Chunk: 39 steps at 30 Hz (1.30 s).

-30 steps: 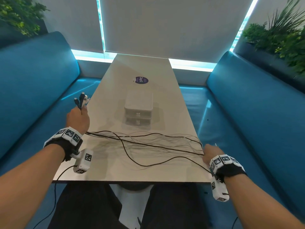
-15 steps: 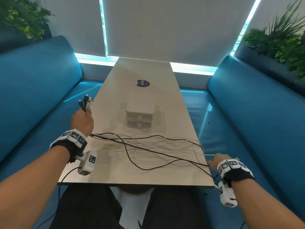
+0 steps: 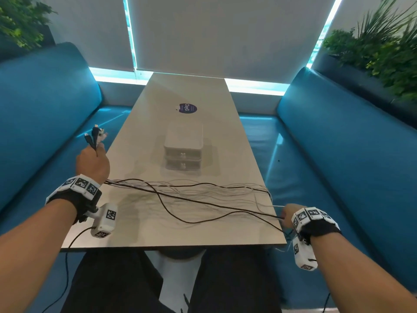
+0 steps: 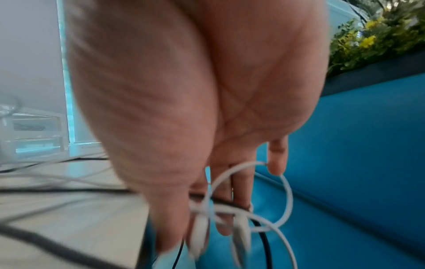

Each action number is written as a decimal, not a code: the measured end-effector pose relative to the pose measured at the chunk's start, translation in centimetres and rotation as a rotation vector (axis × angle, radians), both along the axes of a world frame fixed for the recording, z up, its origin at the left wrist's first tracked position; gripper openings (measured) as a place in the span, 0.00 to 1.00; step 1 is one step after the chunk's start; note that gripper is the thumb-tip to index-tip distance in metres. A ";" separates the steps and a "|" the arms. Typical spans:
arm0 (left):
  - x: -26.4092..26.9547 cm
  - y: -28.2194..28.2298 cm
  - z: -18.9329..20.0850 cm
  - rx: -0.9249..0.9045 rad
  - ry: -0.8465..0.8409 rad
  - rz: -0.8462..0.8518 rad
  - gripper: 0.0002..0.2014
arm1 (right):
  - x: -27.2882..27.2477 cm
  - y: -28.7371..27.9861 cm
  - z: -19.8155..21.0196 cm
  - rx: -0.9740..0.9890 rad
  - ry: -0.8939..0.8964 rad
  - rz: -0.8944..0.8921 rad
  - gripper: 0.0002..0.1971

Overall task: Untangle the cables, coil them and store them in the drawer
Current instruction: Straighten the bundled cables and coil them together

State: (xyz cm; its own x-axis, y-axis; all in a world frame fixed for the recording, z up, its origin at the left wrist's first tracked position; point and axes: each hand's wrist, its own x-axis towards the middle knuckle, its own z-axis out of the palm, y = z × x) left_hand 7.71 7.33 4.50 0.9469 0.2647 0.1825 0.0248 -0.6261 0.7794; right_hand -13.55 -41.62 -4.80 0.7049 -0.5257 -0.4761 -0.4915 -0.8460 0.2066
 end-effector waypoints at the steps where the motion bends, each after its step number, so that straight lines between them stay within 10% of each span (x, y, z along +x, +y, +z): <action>1: 0.0 0.0 0.0 0.001 0.001 0.001 0.23 | 0.0 -0.1 -0.2 -0.011 -0.027 -0.040 0.17; 7: 0.0 -0.3 1.1 0.015 -0.036 -0.012 0.23 | -1.0 -0.3 -0.7 -0.046 -0.287 -0.158 0.10; 12: -0.3 -0.9 1.4 0.045 -0.023 -0.022 0.23 | -1.9 -1.4 -2.4 0.261 -0.275 -0.251 0.36; 25: -0.5 -2.0 1.5 0.226 -0.052 -0.111 0.24 | -1.3 -2.5 -2.8 0.243 -0.299 -0.199 0.23; 36: -0.9 -2.9 1.2 0.444 -0.045 -0.209 0.23 | -1.5 -1.6 -3.9 0.119 -0.294 -0.355 0.46; 39: -0.6 -2.7 1.7 0.435 -0.070 -0.195 0.23 | -2.1 -1.9 -4.0 0.180 -0.243 -0.317 0.38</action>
State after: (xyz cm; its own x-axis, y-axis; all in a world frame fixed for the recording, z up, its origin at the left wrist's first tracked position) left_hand 7.16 4.59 6.16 0.9526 -0.0318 0.3024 -0.1691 -0.8820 0.4398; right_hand -15.63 -43.48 -8.79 0.6253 -0.6577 -0.4200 -0.7485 -0.6578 -0.0842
